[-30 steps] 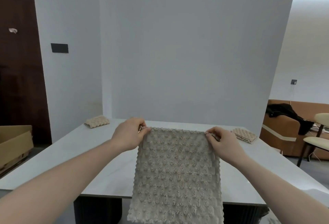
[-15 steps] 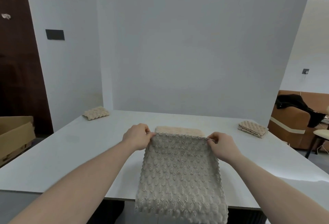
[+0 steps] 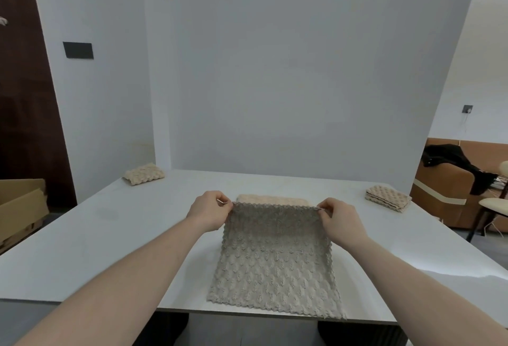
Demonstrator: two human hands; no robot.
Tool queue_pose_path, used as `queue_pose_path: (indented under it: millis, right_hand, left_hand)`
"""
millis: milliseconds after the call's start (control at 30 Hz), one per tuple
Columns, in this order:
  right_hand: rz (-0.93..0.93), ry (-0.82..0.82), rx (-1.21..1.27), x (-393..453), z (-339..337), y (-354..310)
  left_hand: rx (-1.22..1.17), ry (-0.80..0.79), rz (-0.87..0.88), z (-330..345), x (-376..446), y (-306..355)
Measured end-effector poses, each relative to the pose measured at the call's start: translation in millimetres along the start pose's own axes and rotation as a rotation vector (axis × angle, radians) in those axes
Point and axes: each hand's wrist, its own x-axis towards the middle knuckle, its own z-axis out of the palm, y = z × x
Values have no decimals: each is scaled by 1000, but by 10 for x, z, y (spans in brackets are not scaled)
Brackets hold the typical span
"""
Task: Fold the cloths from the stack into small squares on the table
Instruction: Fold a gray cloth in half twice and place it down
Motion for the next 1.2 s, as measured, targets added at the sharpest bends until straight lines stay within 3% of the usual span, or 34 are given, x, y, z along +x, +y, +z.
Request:
queue_pose_path:
  millis: [300, 633, 1200]
  right_hand:
    - [-68, -58, 32, -481, -123, 53]
    - [-145, -132, 15, -1132, -137, 208]
    - [-89, -342, -65, -1568, 3, 472]
  left_hand:
    - [-135, 10, -19, -63, -451, -15]
    - [44, -39, 37, 20, -1044, -329]
    - [413, -126, 15, 172, -1374, -581]
